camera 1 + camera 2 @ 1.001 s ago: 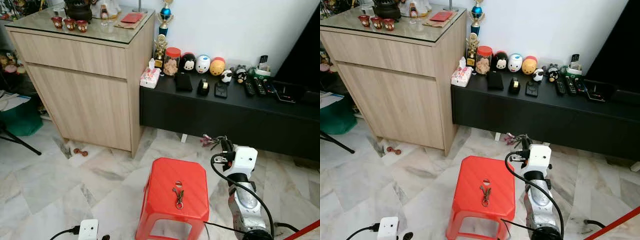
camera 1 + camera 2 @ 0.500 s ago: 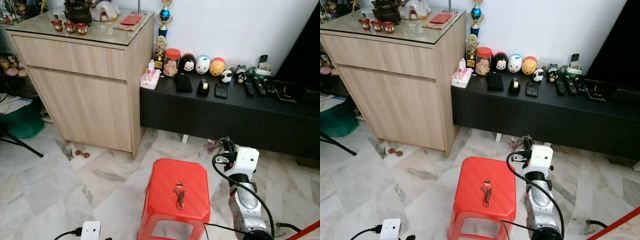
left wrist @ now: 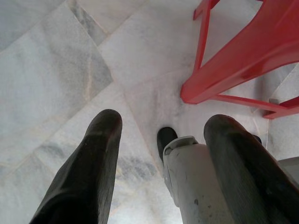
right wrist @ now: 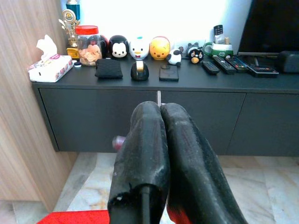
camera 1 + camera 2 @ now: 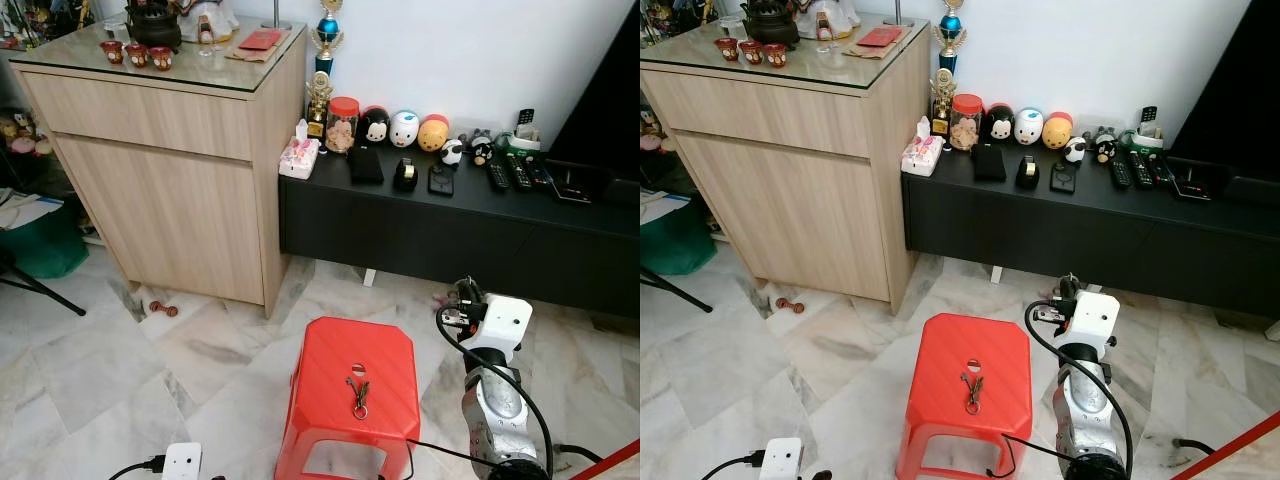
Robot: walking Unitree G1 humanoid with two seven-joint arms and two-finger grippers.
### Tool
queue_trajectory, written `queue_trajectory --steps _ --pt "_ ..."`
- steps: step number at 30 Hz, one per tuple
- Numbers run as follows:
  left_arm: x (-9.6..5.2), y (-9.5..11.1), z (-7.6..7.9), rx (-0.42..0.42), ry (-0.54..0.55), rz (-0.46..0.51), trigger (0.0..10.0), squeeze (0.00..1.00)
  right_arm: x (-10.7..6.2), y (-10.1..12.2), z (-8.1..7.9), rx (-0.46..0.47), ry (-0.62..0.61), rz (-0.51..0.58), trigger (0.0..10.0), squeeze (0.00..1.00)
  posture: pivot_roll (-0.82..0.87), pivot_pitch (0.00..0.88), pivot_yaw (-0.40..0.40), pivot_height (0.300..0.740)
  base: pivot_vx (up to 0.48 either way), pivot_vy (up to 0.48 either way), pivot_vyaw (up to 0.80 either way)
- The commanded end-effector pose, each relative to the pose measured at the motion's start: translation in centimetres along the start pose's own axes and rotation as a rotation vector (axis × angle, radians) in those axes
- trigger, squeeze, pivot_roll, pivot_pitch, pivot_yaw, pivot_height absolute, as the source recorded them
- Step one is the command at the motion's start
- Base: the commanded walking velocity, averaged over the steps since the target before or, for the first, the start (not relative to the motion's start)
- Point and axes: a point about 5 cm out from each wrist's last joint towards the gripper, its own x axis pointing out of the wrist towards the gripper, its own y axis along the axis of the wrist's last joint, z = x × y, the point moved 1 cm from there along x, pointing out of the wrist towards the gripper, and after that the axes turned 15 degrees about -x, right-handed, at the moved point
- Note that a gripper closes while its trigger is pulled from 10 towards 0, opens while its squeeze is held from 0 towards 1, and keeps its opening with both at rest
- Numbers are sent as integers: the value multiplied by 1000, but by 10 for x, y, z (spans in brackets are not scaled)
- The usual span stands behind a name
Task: Hang keys on a hook
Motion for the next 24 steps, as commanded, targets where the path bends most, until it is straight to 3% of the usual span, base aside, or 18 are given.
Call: queue_trajectory --steps 1,20,24 --pt "-1 -6 2 5 -5 -31 10000 0 4 4 5 9 -26 7 10000 0 26 0 -88 740 -240 0 0" --pt "0 -4 5 11 -11 -33 10000 0 8 5 8 9 -34 -3 10000 0 27 0 -89 740 -272 0 0" --pt "1 -6 6 30 -1 -48 10000 0 8 4 8 0 -33 -12 10000 0 28 0 -89 740 0 0 0"
